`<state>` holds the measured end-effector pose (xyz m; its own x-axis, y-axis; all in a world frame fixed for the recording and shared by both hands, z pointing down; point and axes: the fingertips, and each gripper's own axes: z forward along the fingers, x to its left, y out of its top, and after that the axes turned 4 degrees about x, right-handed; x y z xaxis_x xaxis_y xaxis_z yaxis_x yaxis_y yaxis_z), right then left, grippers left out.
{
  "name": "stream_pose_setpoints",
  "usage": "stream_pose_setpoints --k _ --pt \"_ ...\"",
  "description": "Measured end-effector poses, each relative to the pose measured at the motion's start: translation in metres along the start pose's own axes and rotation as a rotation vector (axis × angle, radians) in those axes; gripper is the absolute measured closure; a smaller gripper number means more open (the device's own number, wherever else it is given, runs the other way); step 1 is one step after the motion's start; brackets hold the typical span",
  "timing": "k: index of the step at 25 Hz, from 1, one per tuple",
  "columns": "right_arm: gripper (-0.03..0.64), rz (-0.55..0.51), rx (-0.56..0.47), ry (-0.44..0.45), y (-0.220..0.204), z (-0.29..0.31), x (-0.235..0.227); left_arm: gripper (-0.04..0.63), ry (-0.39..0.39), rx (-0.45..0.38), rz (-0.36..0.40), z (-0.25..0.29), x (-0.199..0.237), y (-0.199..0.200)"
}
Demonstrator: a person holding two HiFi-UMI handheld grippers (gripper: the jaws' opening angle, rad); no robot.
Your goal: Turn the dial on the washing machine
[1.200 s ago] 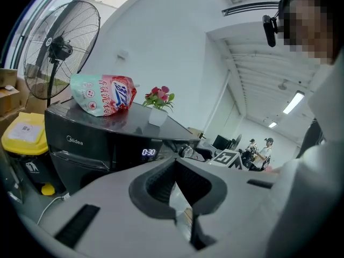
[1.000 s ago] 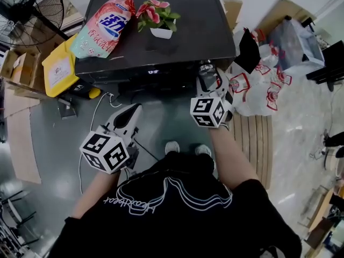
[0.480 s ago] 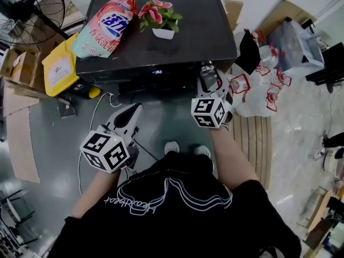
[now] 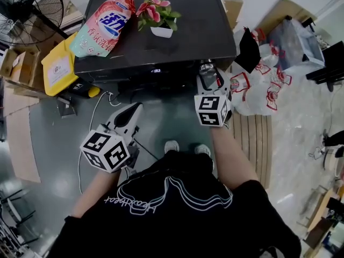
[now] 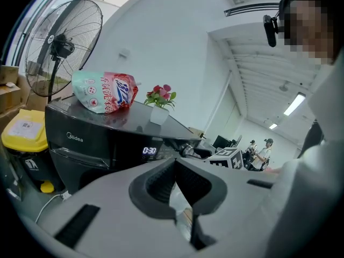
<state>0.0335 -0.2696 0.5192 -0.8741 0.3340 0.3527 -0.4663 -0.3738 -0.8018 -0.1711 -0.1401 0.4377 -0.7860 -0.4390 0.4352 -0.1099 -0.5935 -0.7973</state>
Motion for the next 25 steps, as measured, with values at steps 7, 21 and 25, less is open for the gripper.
stream_pose_setpoints --k 7,21,25 --pt "0.359 0.192 -0.012 0.066 -0.0024 0.0007 -0.0023 0.592 -0.002 0.005 0.001 0.0018 -0.0018 -0.0013" --pt "0.357 0.399 -0.039 0.151 -0.0051 0.0013 -0.0067 0.592 -0.01 0.012 0.005 0.0061 -0.0035 0.0008" --pt "0.357 0.496 -0.058 0.188 -0.0062 0.0014 -0.0079 0.592 -0.01 0.016 0.005 0.0075 -0.0029 0.0003"
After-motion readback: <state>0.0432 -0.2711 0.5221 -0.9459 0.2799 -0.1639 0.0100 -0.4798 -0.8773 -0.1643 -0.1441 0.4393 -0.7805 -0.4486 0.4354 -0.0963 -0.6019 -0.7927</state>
